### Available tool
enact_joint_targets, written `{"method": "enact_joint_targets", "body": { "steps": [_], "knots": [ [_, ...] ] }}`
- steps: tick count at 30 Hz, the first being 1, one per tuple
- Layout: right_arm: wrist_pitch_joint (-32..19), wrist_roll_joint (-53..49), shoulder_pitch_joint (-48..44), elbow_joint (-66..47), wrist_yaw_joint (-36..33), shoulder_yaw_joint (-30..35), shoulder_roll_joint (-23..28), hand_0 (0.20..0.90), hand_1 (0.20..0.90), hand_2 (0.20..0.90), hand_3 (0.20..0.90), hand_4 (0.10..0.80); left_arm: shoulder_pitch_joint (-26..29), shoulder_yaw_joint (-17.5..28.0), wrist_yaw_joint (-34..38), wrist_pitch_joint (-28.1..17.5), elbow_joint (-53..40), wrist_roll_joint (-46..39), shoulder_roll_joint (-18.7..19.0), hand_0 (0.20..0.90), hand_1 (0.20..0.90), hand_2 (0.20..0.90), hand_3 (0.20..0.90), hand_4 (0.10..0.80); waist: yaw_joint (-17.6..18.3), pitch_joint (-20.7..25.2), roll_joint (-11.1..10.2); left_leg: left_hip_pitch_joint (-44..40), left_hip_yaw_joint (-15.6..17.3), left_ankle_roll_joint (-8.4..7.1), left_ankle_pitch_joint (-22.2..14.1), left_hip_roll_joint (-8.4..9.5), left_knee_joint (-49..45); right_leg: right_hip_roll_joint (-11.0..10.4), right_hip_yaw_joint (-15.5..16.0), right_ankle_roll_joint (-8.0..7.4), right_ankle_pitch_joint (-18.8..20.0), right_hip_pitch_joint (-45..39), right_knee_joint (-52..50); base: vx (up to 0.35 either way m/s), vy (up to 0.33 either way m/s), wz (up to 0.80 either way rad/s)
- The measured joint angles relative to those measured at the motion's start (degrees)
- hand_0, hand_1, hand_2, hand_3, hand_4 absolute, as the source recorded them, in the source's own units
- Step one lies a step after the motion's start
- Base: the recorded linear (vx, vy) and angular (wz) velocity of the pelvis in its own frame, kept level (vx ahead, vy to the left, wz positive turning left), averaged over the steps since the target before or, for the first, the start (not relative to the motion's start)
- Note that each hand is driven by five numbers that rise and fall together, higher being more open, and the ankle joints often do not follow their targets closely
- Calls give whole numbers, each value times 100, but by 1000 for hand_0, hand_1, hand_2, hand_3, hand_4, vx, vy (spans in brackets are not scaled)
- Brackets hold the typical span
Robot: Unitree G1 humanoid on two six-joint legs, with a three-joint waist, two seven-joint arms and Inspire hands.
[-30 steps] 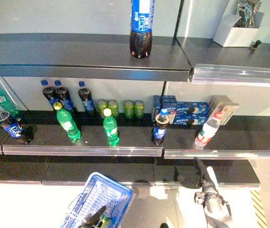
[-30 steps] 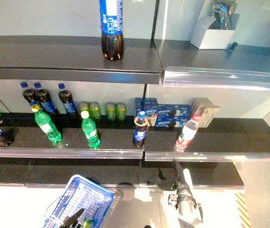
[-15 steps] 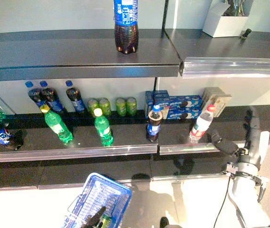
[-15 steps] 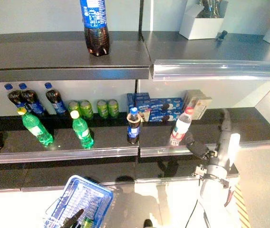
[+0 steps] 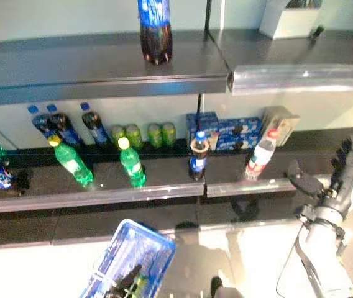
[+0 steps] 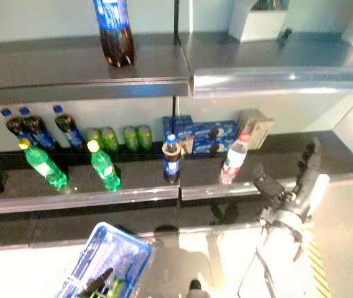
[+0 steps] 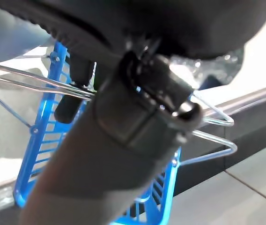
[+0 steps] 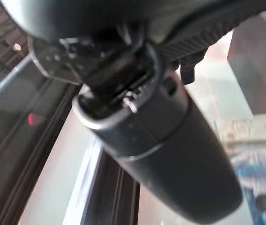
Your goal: Pick up the drink and place into the basket.
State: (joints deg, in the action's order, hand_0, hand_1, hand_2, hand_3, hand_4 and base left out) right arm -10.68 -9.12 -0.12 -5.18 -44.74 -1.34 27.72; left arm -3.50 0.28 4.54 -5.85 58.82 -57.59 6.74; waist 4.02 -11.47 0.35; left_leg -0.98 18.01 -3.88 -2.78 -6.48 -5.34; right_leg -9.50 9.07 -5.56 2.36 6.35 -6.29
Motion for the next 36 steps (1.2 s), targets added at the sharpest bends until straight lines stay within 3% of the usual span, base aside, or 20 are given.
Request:
{"method": "enact_joint_targets", "body": {
  "steps": [5,12,19,36],
  "knots": [
    [-9,0,-1105,332,-310,-46,35,900,900,900,900,800,439,-399,-6,-68,-408,-209,23,300,300,300,200,100,-137,-686,183,614,-75,41,6,-19,-408,-57,-14,52,39,582,-347,-163,-24,5],
    [7,-6,-1984,616,-652,-164,165,900,900,900,900,800,1083,-413,112,-231,-615,-457,49,300,300,300,200,100,-176,-1586,324,1260,-144,32,14,-62,-839,-73,-29,194,52,1234,-768,-104,-19,0],
    [18,-111,-2463,865,-825,-258,208,900,900,900,900,800,1266,-441,107,-237,-681,-586,29,300,300,300,200,100,-219,-1823,456,1422,-148,32,14,-58,-884,-89,-34,208,23,1429,-883,-22,1,0],
    [343,-459,-2995,1389,-797,-300,213,900,900,900,900,800,1327,-636,118,-214,-800,-588,35,300,300,300,200,100,-286,-1917,527,1466,-168,32,13,-56,-885,-143,-31,207,-93,1546,-1068,18,-14,1]
  ]
}}
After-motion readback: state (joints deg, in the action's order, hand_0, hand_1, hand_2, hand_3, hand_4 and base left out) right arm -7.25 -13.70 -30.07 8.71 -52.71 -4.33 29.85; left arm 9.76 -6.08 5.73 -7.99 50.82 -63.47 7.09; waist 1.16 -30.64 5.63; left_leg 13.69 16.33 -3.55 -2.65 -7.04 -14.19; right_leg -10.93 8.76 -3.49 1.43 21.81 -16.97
